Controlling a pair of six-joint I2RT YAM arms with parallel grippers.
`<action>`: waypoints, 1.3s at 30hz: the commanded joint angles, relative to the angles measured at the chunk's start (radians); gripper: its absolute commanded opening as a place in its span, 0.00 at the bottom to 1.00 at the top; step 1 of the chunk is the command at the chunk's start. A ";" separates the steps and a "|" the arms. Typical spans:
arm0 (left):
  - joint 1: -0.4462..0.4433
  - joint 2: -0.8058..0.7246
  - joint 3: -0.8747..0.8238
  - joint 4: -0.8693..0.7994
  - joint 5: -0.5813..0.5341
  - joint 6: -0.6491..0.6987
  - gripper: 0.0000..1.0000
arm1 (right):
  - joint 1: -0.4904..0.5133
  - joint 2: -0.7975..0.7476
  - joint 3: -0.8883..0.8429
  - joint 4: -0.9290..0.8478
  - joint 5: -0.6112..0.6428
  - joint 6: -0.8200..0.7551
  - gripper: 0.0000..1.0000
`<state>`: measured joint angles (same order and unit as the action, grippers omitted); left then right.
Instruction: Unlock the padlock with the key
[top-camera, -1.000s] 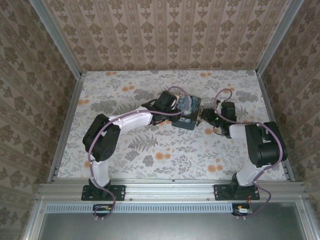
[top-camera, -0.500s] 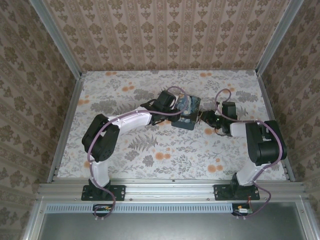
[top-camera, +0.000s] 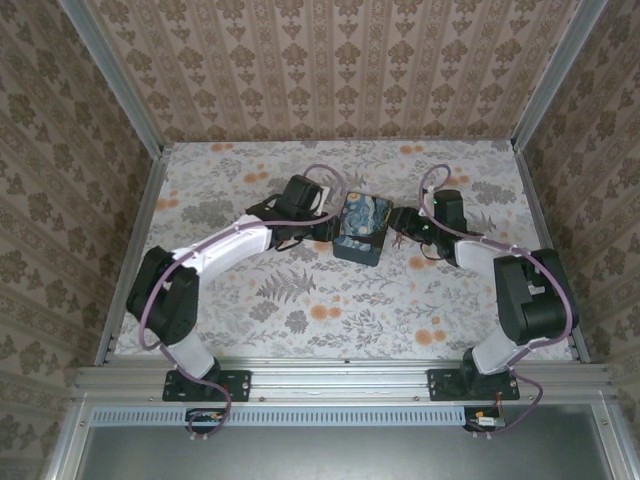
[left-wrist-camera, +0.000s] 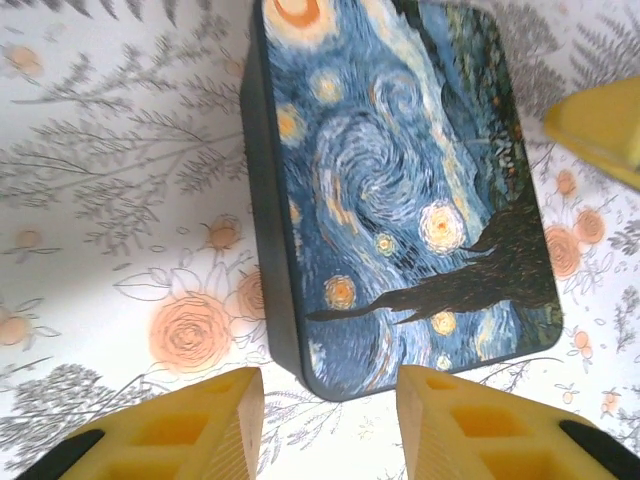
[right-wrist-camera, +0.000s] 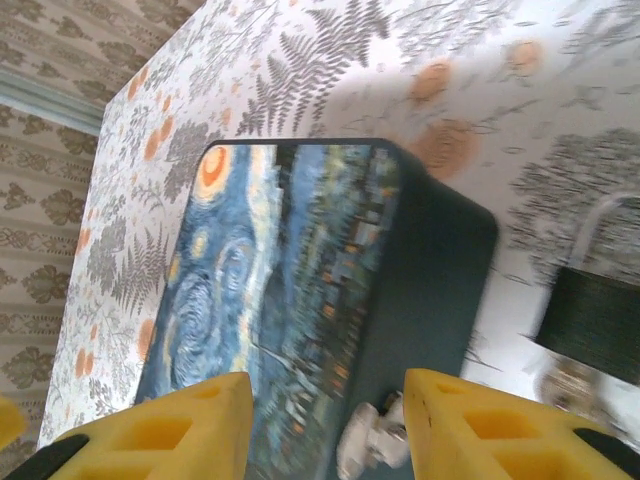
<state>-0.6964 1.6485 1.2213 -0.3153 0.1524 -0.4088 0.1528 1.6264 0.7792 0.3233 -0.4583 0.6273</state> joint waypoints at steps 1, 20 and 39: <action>0.030 -0.087 -0.056 -0.060 -0.030 -0.019 0.41 | 0.085 0.070 0.073 -0.044 0.012 -0.012 0.44; 0.305 -0.319 -0.327 0.043 -0.258 0.024 1.00 | 0.179 -0.091 0.093 -0.275 0.241 -0.205 1.00; 0.587 -0.322 -0.833 0.971 -0.464 0.400 1.00 | -0.181 -0.292 -0.360 0.319 0.633 -0.541 1.00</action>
<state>-0.1177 1.2850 0.4007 0.3740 -0.4168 -0.0475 0.0013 1.3033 0.4088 0.4252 0.2131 0.0811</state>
